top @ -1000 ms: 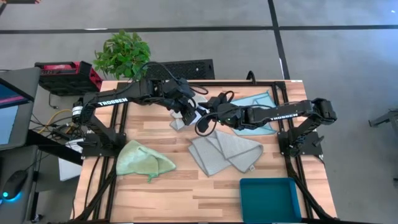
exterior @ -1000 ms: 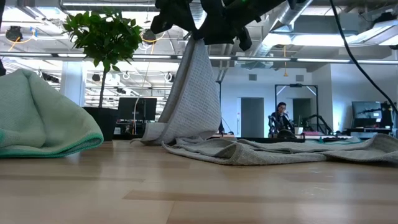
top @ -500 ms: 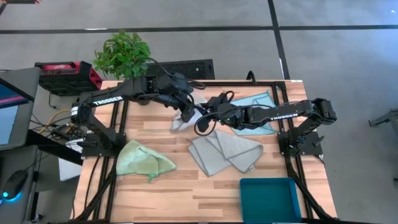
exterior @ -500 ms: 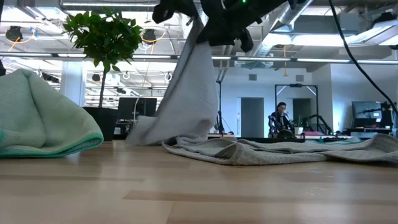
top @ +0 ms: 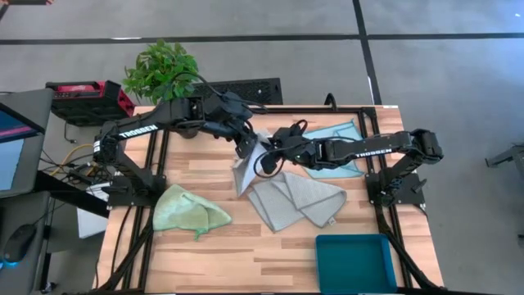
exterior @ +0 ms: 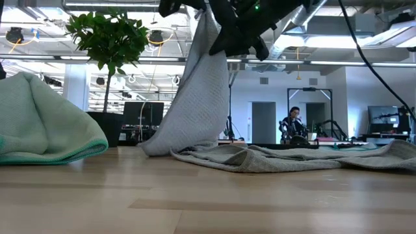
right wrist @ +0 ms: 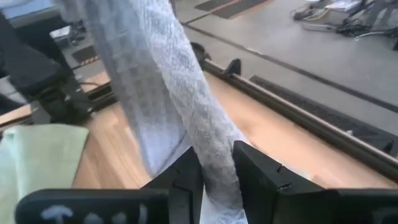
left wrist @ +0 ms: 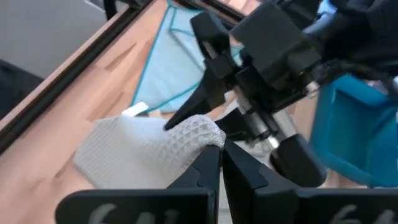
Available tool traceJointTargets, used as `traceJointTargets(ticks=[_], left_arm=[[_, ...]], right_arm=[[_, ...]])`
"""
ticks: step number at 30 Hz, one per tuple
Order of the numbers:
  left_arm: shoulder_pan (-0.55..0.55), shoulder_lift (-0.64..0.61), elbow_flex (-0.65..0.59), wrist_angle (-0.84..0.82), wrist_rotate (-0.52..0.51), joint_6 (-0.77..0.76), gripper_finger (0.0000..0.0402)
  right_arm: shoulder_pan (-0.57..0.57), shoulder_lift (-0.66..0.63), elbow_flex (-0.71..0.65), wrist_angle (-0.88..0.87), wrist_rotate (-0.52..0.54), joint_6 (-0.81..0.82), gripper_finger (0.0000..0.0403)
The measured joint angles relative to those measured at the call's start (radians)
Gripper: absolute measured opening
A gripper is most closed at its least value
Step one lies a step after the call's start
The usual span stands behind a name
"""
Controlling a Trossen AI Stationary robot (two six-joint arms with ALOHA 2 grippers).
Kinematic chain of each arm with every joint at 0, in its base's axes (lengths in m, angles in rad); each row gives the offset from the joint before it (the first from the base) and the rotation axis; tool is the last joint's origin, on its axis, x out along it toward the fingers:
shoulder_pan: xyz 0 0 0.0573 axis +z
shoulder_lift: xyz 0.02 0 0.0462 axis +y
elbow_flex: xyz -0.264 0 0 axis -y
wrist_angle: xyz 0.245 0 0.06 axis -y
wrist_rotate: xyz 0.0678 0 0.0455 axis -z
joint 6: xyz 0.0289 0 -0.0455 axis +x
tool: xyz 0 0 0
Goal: Fold microfiber towels
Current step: Fold the gray microfiber cloth
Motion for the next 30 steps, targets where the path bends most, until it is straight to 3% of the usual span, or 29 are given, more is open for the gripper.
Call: traceJointTargets(ticks=[5,11,23,30], left_arm=[[0.01,0.0,0.001,-0.053,-0.021,0.02,0.0],[0.009,0.0,0.001,-0.053,-0.021,0.079,0.0],[0.016,0.001,0.011,-0.01,-0.035,0.192,0.0],[0.055,0.001,0.066,-0.01,-0.122,0.21,0.0]], right_arm=[[0.03,0.0,0.0,-0.002,-0.141,-0.003,0.0108],[0.116,0.0,0.0,-0.006,-0.149,-0.15,0.0108],[0.235,0.056,-0.002,-0.049,0.021,-0.051,0.0108],[0.275,0.063,-0.001,-0.048,0.031,-0.045,0.0108]])
